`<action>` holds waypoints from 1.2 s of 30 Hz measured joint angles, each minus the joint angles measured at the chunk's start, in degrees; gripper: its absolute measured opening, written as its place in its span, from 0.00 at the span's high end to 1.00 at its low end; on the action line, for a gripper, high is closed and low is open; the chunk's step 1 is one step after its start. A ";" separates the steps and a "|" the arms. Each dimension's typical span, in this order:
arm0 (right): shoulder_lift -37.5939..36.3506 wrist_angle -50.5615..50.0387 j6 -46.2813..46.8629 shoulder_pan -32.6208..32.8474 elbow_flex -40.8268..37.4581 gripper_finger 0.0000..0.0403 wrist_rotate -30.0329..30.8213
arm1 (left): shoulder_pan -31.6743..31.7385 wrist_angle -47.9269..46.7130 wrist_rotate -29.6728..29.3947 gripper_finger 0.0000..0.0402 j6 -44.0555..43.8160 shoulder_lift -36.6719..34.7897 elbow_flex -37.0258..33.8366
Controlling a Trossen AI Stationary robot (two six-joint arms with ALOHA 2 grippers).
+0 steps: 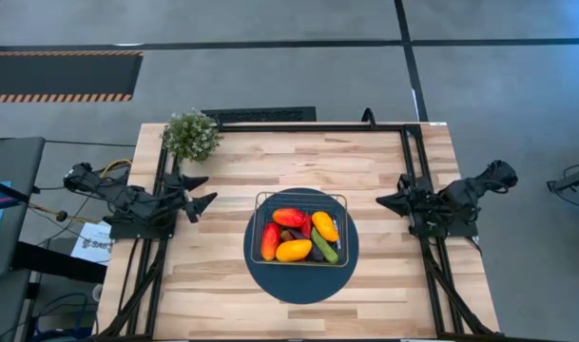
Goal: Build produce basket
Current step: Return to Home Position
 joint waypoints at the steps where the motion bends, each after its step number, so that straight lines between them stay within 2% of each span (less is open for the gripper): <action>1: 0.00 -0.42 -0.01 0.00 -0.25 1.00 0.94 | 0.00 -0.13 0.02 0.06 -0.97 -0.45 -0.76; 6: 0.01 -1.28 -0.01 0.00 -0.30 1.00 5.26 | 0.00 -1.04 0.17 0.06 -3.09 -0.74 -2.06; 10: 0.01 -0.18 -0.12 0.02 -0.30 0.98 7.02 | 0.00 -0.83 2.62 0.06 -5.91 -0.74 -2.06; 16: 0.01 -0.21 -0.11 0.02 -0.30 0.96 7.03 | -0.02 -0.81 7.02 0.06 -8.90 -0.74 -2.06; 21: 0.01 -0.09 2.81 0.02 -0.30 0.98 7.03 | 0.00 4.22 8.03 0.06 -4.55 -0.74 -2.06; 24: 0.01 -0.32 2.38 0.02 -0.28 0.98 7.02 | 0.00 6.14 8.09 0.06 -5.19 -0.74 -2.06; 28: 0.01 -0.76 1.21 0.02 -0.27 0.99 7.03 | -0.01 5.94 7.58 0.06 -8.76 -0.72 -2.06; 36: 0.25 -0.92 0.89 0.02 -0.27 1.00 7.06 | 0.00 6.00 8.13 0.06 -5.38 -0.63 -2.06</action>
